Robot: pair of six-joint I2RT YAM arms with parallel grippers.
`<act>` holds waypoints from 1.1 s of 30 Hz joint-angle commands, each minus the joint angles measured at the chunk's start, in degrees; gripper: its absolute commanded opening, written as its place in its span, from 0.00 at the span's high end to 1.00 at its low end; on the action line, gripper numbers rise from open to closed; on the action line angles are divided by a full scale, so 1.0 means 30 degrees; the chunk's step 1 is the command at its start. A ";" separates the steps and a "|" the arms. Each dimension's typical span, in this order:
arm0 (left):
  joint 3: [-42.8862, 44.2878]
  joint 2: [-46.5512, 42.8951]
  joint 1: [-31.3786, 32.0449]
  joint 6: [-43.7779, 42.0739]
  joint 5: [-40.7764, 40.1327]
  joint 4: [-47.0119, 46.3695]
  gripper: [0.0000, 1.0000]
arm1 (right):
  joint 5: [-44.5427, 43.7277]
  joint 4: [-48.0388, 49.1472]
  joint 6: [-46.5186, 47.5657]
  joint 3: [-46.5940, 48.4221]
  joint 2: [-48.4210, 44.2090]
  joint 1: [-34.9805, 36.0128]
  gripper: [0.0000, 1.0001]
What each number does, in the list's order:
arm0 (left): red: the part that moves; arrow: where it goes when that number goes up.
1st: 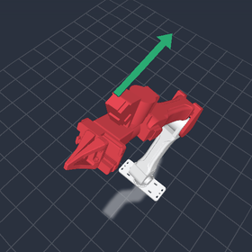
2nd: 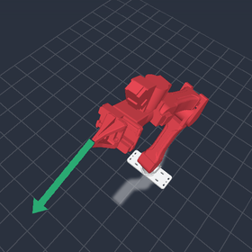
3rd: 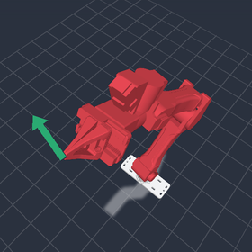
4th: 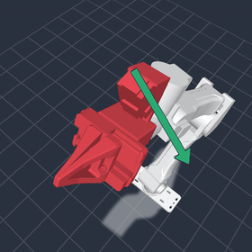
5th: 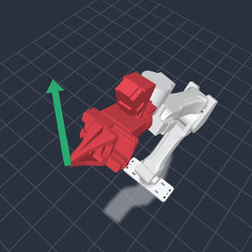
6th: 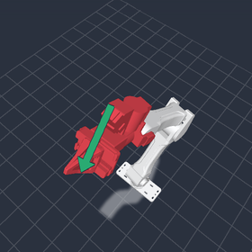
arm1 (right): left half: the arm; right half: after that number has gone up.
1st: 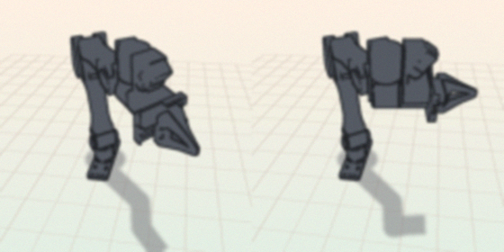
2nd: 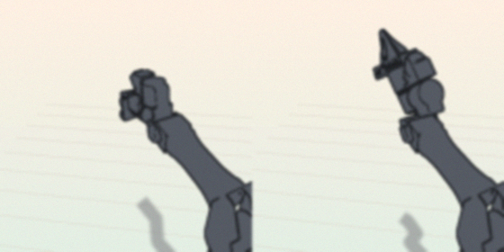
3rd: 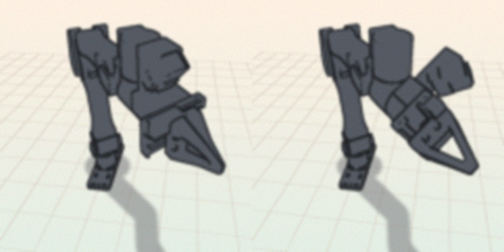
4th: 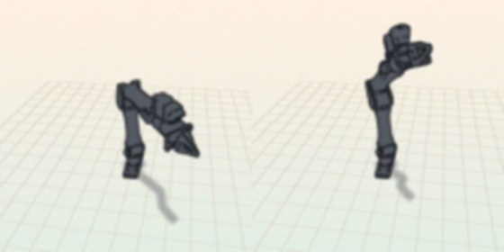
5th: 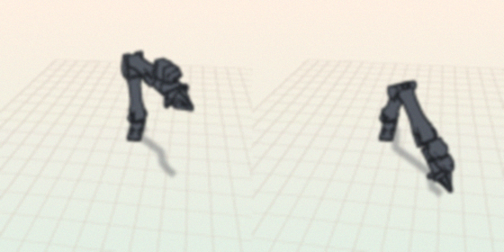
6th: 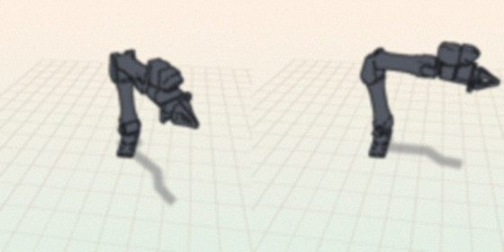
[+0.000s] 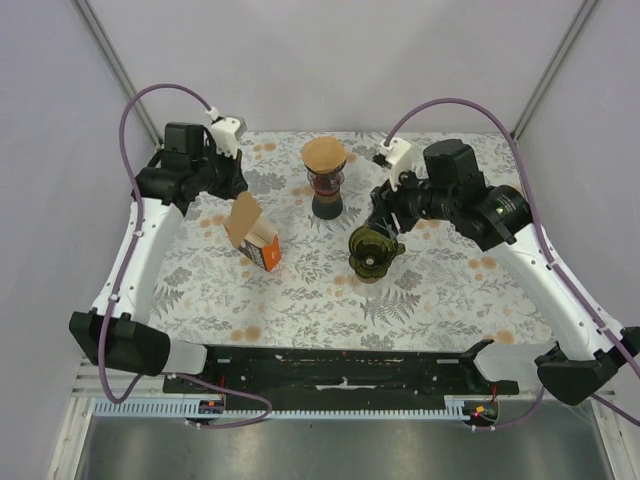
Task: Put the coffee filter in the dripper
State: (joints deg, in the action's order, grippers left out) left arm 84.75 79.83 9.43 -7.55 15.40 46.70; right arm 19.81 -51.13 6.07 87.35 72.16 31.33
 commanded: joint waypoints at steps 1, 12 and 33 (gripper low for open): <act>0.3296 -0.1415 -0.0068 0.0118 0.4025 0.1364 0.98 | -0.0102 0.2217 0.1548 0.2286 0.0437 0.2179 0.39; 0.6055 -0.2499 0.0752 -0.2901 1.1004 0.5232 0.98 | 0.3265 0.6027 0.3837 0.4925 0.3629 0.5550 0.21; 0.6908 -0.2968 0.1016 -0.2876 1.3829 0.5852 0.94 | 1.0242 0.8081 0.0409 0.6305 0.7648 0.6226 1.00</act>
State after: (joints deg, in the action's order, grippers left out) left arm 104.51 71.81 12.14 -18.52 57.49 67.09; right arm 45.87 -28.71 8.69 104.33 95.90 49.67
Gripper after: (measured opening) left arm 0.026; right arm 0.053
